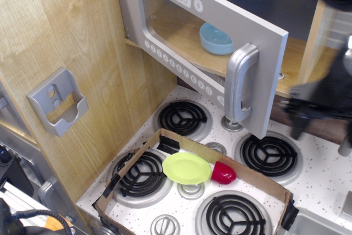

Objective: Open microwave

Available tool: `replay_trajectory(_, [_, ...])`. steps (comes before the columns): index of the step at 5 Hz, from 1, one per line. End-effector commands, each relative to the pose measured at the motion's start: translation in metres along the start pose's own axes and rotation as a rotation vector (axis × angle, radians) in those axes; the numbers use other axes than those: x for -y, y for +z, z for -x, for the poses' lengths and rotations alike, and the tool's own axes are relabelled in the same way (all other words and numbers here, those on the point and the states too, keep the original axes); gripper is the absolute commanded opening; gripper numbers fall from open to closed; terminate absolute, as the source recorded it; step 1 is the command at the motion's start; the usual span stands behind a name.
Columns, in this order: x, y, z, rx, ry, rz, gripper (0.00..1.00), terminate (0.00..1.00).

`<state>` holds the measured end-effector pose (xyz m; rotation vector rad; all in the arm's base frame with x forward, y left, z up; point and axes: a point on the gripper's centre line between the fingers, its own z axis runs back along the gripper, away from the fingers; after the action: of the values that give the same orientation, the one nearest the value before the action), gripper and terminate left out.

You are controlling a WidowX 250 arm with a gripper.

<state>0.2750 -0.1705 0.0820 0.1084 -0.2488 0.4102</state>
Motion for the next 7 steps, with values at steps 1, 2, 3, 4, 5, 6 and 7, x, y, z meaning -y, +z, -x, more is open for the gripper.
replay_trajectory(1, [0.044,0.029,-0.039,0.042,-0.118,0.115,1.00,0.00])
replay_trajectory(2, [0.032,0.021,-0.063,0.106,-0.230,0.158,1.00,0.00])
replay_trajectory(3, [0.010,0.009,-0.077,0.127,-0.331,0.163,1.00,0.00])
replay_trajectory(4, [-0.008,0.001,-0.083,0.147,-0.390,0.160,1.00,0.00])
replay_trajectory(5, [-0.032,-0.004,-0.081,0.135,-0.405,0.139,1.00,0.00])
replay_trajectory(6, [-0.052,-0.008,-0.068,0.054,-0.289,0.150,1.00,0.00])
replay_trajectory(7, [-0.070,-0.010,-0.049,0.019,-0.219,0.112,1.00,0.00])
